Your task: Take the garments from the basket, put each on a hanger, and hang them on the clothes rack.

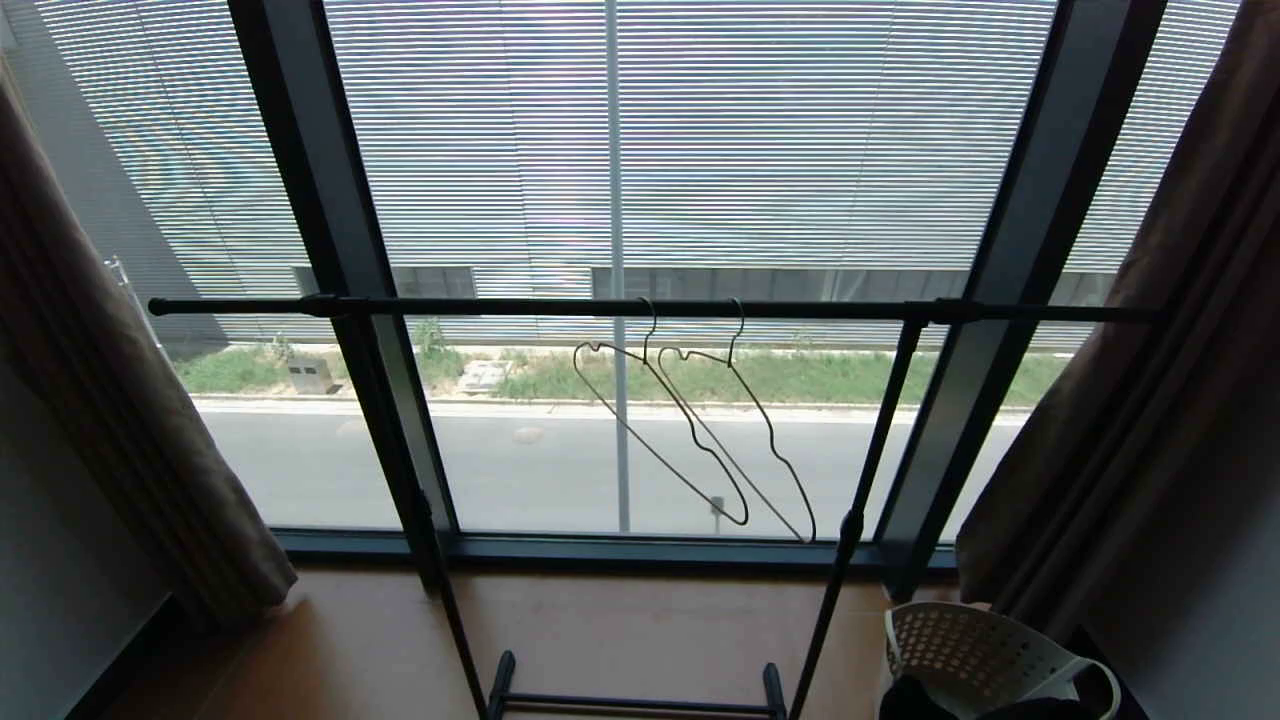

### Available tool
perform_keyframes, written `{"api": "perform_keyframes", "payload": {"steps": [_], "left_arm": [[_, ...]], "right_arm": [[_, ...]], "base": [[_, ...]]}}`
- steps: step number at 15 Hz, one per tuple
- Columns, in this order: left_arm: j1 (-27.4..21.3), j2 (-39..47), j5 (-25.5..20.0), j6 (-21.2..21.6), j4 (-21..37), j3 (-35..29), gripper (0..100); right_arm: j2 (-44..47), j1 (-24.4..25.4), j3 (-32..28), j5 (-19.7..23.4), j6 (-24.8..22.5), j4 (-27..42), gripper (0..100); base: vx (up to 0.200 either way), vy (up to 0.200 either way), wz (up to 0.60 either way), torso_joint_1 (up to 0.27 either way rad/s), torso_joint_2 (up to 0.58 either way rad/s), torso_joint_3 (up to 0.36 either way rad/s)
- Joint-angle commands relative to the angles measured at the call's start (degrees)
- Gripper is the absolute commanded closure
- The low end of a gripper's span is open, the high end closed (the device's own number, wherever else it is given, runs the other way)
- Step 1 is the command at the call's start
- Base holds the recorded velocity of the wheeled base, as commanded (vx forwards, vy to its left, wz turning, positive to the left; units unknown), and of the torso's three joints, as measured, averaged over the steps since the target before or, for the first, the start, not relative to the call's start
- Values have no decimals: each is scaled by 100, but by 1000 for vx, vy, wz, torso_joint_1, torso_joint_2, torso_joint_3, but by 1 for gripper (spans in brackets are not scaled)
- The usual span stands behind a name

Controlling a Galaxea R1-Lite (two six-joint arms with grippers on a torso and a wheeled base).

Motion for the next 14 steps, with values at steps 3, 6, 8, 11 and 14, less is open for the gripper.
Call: {"api": "perform_keyframes", "payload": {"steps": [3,6,8,11,14], "left_arm": [[-2,-1,0,-1,0,0,0],[-2,-1,0,-1,0,0,0],[-2,-1,0,-1,0,0,0],[-2,-1,0,-1,0,0,0],[-2,-1,0,-1,0,0,0]], "right_arm": [[9,2,1,1,-3,0,0],[9,2,1,1,-3,9,0],[9,2,9,1,-3,-9,0],[0,2,18,-17,23,-44,0],[0,2,18,-17,14,-44,0]], "base": [[0,0,0,0,0,0],[0,0,0,0,0,0],[0,0,0,0,0,0],[0,0,0,0,0,0],[0,0,0,0,0,0]]}}
